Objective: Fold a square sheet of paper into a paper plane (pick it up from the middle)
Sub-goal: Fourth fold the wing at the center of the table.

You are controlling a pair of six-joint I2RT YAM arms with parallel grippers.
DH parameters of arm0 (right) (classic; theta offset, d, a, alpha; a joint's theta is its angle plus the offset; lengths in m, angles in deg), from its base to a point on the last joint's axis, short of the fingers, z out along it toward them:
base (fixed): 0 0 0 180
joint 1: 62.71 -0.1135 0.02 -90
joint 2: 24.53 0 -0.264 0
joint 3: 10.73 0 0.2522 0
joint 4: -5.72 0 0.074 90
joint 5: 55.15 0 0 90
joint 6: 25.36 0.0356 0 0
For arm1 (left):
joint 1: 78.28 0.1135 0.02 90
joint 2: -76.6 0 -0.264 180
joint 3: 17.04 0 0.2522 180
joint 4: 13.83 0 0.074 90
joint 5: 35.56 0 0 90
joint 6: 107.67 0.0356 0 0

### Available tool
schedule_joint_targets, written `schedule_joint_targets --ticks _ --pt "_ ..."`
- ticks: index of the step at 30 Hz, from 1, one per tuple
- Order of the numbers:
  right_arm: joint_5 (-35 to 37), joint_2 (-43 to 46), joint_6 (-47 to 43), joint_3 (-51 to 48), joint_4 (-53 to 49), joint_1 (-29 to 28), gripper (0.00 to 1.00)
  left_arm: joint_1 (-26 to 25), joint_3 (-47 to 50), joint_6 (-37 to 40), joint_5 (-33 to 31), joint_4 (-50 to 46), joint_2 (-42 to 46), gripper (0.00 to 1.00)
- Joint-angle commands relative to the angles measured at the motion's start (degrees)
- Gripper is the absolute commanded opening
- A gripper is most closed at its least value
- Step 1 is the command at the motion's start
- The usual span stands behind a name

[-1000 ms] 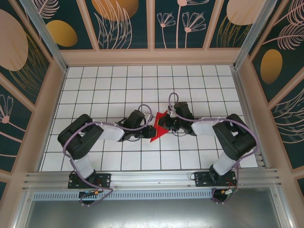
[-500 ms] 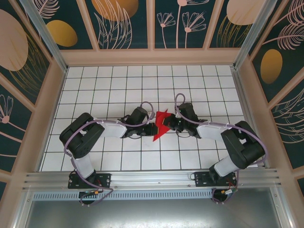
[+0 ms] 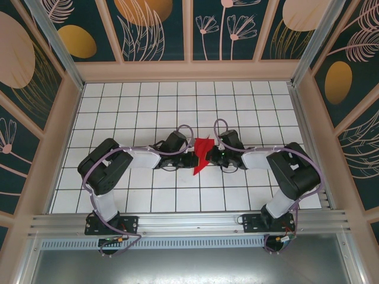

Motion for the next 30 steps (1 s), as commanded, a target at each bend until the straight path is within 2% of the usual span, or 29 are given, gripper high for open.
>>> schedule_joint_targets --ticks 1,12,18,23,26,30 --pt "3.08 -1.16 -2.29 0.61 -3.64 0.77 0.01 0.37 -0.03 0.28 1.34 -0.61 -1.18 0.09" --pt "2.01 -0.34 -3.48 1.89 -5.03 0.77 0.02 2.37 4.32 -4.1 5.44 6.61 -1.67 0.09" --pt "0.0 3.65 -2.85 2.18 -3.73 0.73 0.03 2.75 4.7 -6.51 6.6 9.1 -3.0 0.09" --pt "-5.37 6.42 0.18 0.42 3.75 0.79 0.03 2.83 5.81 -8.54 6.32 10.49 -3.44 0.07" --pt "-8.79 4.65 2.12 0.51 7.95 0.79 0.03 2.84 6.76 -9.99 6.25 11.79 -3.69 0.06" --pt "-9.12 1.59 4.02 1.64 10.51 1.02 0.03 2.86 8.02 -11.65 6.83 14.33 -3.69 0.06"
